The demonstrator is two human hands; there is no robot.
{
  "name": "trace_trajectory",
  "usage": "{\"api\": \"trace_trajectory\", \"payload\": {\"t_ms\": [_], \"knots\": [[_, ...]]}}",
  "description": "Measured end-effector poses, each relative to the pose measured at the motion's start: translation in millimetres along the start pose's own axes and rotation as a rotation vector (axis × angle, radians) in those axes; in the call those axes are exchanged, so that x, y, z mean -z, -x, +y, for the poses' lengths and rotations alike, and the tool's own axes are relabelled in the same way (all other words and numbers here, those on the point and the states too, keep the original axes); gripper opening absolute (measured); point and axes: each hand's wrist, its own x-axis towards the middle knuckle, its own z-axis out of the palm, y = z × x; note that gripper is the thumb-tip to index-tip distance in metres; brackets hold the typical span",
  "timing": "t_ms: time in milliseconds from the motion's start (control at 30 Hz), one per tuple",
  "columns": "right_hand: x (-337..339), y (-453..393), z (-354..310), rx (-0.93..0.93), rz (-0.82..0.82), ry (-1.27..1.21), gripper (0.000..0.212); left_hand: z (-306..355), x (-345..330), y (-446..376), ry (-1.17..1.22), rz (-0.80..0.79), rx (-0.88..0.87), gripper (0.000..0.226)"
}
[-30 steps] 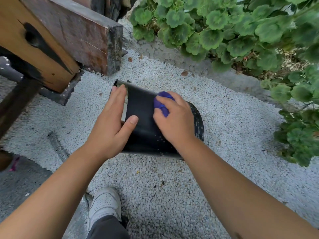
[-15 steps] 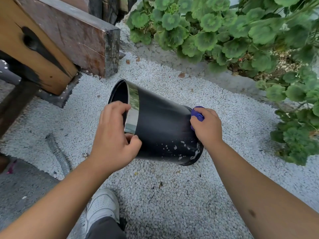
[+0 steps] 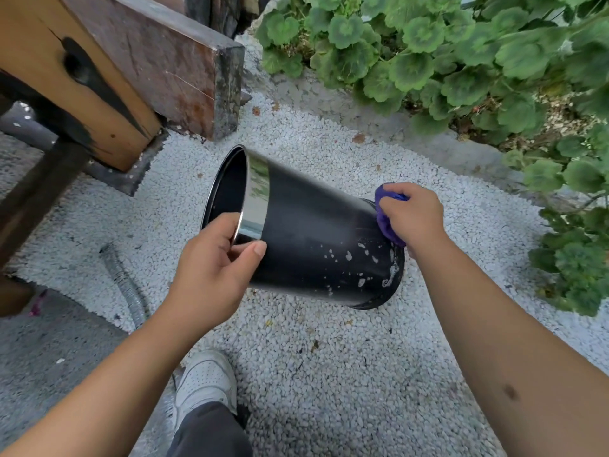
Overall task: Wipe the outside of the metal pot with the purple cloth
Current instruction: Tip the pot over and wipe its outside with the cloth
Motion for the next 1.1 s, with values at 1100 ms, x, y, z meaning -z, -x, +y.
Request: {"api": "trace_trajectory", "payload": {"t_ms": [1100], "knots": [[-18, -5, -7, 0.341, 0.021, 0.397, 0.036, 4, -13, -47, -0.192, 0.044, -0.123, 0.058]]}}
